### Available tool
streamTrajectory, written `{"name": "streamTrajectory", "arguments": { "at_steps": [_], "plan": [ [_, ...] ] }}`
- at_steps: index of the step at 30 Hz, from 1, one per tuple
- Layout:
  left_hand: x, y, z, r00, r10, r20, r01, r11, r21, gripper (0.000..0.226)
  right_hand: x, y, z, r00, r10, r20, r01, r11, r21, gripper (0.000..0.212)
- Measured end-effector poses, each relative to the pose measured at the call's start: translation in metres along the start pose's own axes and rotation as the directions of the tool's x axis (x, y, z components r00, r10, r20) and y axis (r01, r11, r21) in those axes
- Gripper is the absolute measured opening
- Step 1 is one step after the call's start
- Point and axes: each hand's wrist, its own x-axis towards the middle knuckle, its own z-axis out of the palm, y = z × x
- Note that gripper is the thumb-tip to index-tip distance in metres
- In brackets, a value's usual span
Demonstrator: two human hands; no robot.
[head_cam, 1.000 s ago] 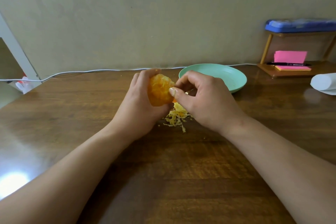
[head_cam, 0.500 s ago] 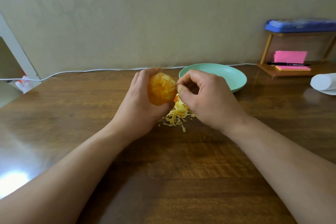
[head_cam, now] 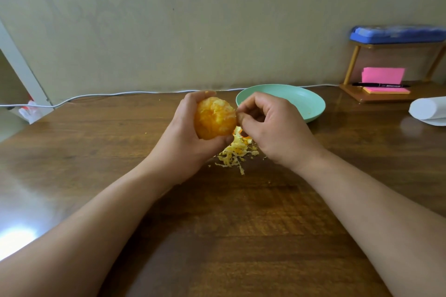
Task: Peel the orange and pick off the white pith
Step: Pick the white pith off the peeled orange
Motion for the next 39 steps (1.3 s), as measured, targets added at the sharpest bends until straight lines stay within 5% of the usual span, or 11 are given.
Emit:
{"name": "streamTrajectory", "arguments": {
  "at_steps": [8,14,19,21,23,25,30,39],
  "plan": [
    [0.001,0.003,-0.006,0.995,0.013,0.101,-0.005,0.997,-0.077,0.104,0.002,-0.004,0.003,0.942,0.210,0.262,-0.307,0.855,0.419,0.035],
    [0.005,0.008,-0.011,0.984,-0.145,0.100,0.173,0.910,-0.377,0.079,0.004,-0.007,0.003,0.924,0.235,0.302,-0.382,0.615,0.690,0.053],
    [0.008,0.005,-0.008,0.971,-0.195,0.138,0.238,0.736,-0.634,0.064,0.003,-0.005,0.009,0.937,0.226,0.267,-0.349,0.542,0.765,0.052],
    [0.008,0.006,-0.007,0.963,-0.201,0.179,0.269,0.679,-0.683,0.058,0.002,-0.006,0.009,0.946,0.216,0.241,-0.324,0.623,0.712,0.047],
    [0.009,0.003,-0.005,0.957,-0.217,0.195,0.290,0.652,-0.701,0.059,0.002,-0.005,0.003,0.973,0.174,0.152,-0.226,0.852,0.473,0.035],
    [0.009,0.000,-0.003,0.954,-0.238,0.183,0.297,0.658,-0.692,0.062,0.002,-0.004,-0.004,0.994,0.084,0.070,-0.099,0.966,0.237,0.024],
    [0.009,-0.003,-0.002,0.957,-0.237,0.166,0.287,0.724,-0.628,0.066,0.003,-0.004,-0.008,1.000,-0.030,-0.005,0.030,0.994,0.104,0.006],
    [0.009,-0.006,-0.004,0.975,-0.175,0.136,0.218,0.868,-0.445,0.074,0.001,-0.004,-0.013,0.984,-0.176,0.021,0.176,0.962,-0.211,0.011]
  ]
}}
